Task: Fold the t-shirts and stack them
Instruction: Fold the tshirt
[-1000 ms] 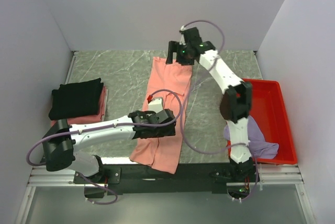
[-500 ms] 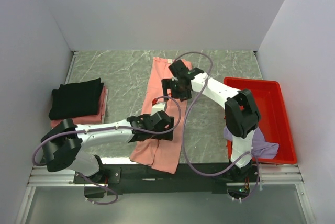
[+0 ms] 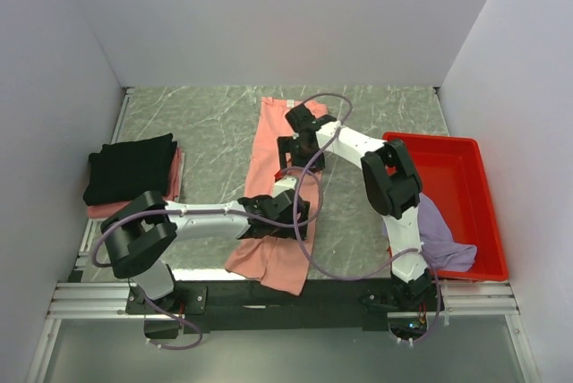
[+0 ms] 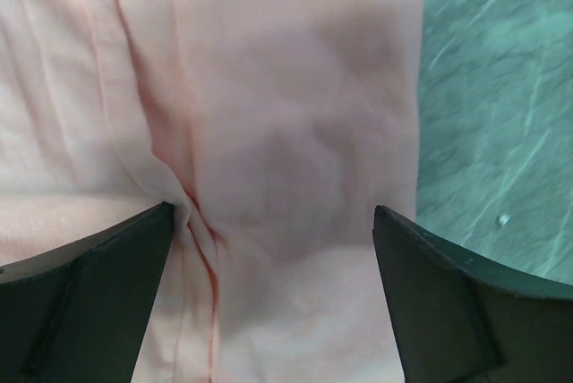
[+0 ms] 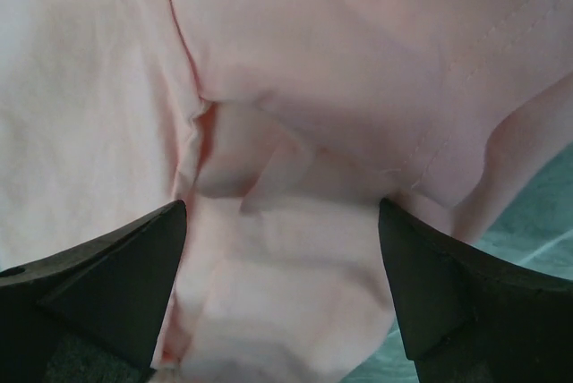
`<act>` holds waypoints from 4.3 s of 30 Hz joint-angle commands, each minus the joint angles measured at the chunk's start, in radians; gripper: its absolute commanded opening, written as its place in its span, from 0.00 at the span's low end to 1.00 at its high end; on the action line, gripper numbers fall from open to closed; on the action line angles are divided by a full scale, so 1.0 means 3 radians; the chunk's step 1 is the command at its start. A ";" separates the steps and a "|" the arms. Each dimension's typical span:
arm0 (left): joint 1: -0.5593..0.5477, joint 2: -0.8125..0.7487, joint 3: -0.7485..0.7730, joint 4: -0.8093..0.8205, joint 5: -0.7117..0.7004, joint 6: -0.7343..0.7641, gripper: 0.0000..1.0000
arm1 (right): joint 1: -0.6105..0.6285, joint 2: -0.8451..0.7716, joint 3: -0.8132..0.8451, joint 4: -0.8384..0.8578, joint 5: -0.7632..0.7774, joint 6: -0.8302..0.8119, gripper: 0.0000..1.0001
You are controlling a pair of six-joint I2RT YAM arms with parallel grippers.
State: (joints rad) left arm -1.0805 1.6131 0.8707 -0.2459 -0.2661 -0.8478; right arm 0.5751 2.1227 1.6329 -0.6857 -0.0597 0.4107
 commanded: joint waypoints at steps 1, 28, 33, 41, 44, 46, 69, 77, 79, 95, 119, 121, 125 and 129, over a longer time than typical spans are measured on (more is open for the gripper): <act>0.0002 0.0257 0.0114 0.0078 0.0105 -0.0027 0.99 | -0.0168 0.0134 0.0253 -0.0010 0.0066 -0.0075 0.94; 0.0104 -0.0984 0.0147 -0.0437 0.0136 -0.0298 0.99 | -0.0460 -0.0636 0.0217 0.0060 -0.0026 -0.0326 0.95; 0.0038 -0.1608 -0.0416 -0.0791 -0.0029 -0.0870 0.99 | -0.0439 -0.1960 -0.1135 0.0837 0.0071 0.0215 0.96; -0.0008 -0.2115 -0.1235 -0.0525 0.0309 -0.1321 0.86 | -0.0444 -0.3434 -0.2691 0.1074 0.0290 0.0758 0.97; -0.0023 -0.2089 -0.1292 -0.0556 0.0381 -0.1351 0.76 | -0.0465 -0.3746 -0.2952 0.1013 0.0276 0.0748 0.97; -0.0029 -0.2094 -0.1358 -0.0485 0.0452 -0.1367 0.70 | -0.0480 -0.3844 -0.3085 0.0941 0.0357 0.0743 0.98; -0.0075 -0.1782 -0.1578 -0.0331 0.0769 -0.1474 0.01 | -0.0353 -0.3910 -0.3581 0.0388 -0.0659 0.0686 0.97; -0.0110 -0.2007 -0.1675 -0.0469 0.0856 -0.1684 0.01 | 0.0072 -0.3992 -0.3924 0.0281 -0.1017 0.1024 0.87; -0.0126 -0.2063 -0.1731 -0.0464 0.0912 -0.1760 0.01 | 0.0128 -0.3992 -0.4052 0.0409 -0.1125 0.1141 0.81; -0.0172 -0.2391 -0.1951 -0.0356 0.0923 -0.1909 0.01 | 0.0430 -0.3834 -0.4231 0.0537 -0.1125 0.1566 0.46; -0.0182 -0.2826 -0.1906 -0.0520 0.0791 -0.2006 0.01 | 0.0512 -0.3768 -0.3950 0.0491 -0.0998 0.1280 0.00; -0.0182 -0.2775 -0.1793 -0.0576 0.0653 -0.1960 0.01 | 0.0492 -0.3737 -0.3828 0.0496 -0.0977 0.1214 0.00; -0.0152 -0.2596 -0.1462 -0.0551 0.0310 -0.1853 0.00 | 0.0430 -0.3671 -0.3567 0.0506 -0.0829 0.1076 0.00; 0.0068 -0.2350 -0.1047 -0.0719 0.0049 -0.1470 0.00 | 0.0267 -0.3517 -0.3225 0.0557 -0.0645 0.0907 0.00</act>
State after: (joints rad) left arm -1.0981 0.8749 0.4538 -0.4431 -0.1398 -1.3842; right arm 0.6853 1.0435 0.5800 -0.5400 -0.3237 0.7444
